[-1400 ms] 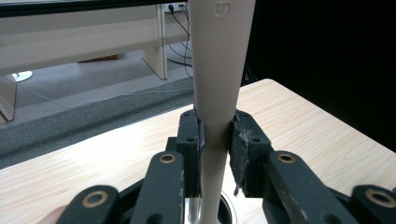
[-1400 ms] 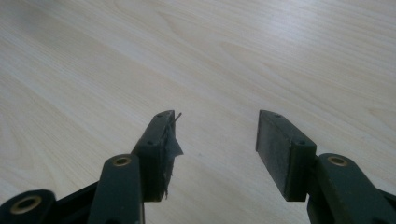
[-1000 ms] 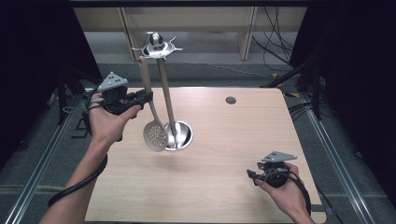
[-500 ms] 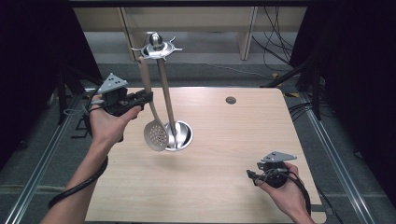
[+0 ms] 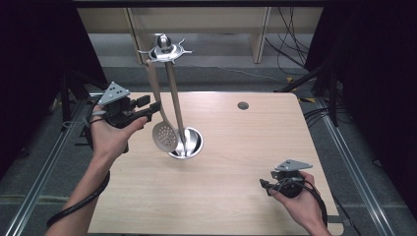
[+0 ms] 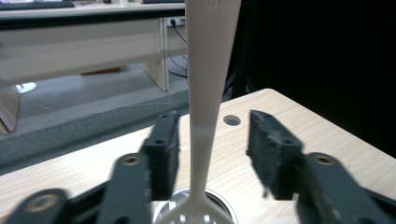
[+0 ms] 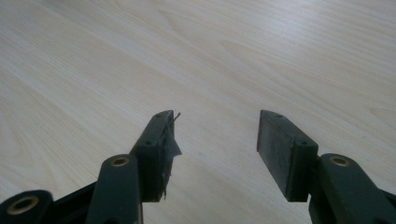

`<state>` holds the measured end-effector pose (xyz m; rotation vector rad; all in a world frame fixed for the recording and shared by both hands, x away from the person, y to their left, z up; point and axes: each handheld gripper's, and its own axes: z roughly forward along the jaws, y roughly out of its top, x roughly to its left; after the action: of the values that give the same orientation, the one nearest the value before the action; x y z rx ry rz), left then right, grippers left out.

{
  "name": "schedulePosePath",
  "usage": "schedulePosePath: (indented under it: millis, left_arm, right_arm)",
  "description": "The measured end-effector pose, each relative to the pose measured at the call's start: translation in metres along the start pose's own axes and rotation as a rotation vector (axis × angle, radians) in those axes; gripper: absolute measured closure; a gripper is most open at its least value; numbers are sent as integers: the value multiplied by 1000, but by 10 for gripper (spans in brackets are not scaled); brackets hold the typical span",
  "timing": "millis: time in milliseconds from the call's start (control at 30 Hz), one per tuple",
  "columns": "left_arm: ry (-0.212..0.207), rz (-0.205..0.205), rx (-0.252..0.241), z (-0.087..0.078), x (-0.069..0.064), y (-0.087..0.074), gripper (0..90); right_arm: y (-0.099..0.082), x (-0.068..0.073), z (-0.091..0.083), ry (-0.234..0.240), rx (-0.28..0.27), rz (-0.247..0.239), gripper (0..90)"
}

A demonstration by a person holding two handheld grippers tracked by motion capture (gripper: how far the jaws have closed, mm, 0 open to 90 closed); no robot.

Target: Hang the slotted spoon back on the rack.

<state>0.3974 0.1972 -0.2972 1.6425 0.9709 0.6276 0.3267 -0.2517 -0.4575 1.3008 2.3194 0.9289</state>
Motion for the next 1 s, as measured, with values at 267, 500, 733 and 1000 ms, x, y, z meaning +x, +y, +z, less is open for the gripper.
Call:
schedulePosePath:
  millis: [267,500,733,1000]
  left_arm:
    - [36,11,-10,-19,2,-25,340]
    - [38,10,13,-37,4,-49,333]
    - [43,-2,38,-50,7,-75,320]
    - [53,-18,62,-57,10,-101,319]
  right_arm:
    - [1,1,-1,4,14,16,466]
    - [1,1,-1,3,14,9,462]
    - [0,0,-1,-2,10,3,459]
    - [1,1,-1,3,13,9,457]
